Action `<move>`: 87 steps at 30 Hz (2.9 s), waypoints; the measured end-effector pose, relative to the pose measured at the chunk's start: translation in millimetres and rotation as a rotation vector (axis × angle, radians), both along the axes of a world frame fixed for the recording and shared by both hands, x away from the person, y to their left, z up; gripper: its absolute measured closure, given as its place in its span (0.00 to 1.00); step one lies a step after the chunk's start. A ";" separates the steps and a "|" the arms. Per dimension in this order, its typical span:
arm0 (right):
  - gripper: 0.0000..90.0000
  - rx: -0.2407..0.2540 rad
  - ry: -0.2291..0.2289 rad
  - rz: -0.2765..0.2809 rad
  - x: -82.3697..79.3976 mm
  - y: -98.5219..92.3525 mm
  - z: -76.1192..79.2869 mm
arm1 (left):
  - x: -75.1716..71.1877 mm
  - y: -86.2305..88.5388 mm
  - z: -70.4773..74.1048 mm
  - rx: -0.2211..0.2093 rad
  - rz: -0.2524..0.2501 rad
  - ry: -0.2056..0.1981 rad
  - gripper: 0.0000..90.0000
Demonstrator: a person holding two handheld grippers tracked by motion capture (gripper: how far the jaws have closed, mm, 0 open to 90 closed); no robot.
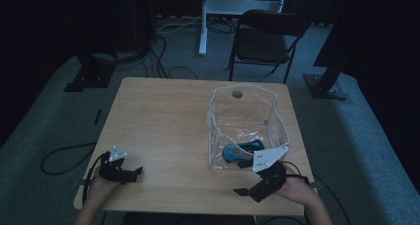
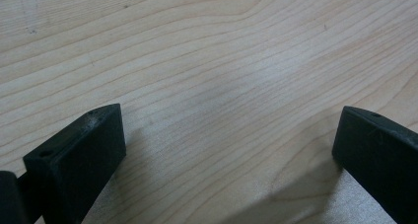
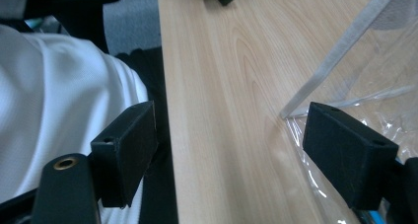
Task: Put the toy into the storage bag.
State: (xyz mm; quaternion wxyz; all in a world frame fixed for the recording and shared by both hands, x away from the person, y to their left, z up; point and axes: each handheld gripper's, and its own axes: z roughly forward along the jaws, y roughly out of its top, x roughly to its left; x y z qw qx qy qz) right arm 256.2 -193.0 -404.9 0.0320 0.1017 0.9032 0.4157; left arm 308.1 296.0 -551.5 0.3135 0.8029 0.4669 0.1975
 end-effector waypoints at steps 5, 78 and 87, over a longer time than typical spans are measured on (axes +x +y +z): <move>0.22 0.052 0.020 -0.012 -2.8 -9.7 1.7 | 0.0 0.0 0.0 0.000 0.000 0.000 0.00; 0.15 0.048 0.098 -0.480 6.0 -101.2 -150.5 | -0.5 0.0 0.0 0.001 0.000 0.000 0.00; 0.15 0.046 0.090 -0.513 6.4 -101.8 -151.4 | -0.8 -0.1 0.0 0.000 0.001 0.000 0.00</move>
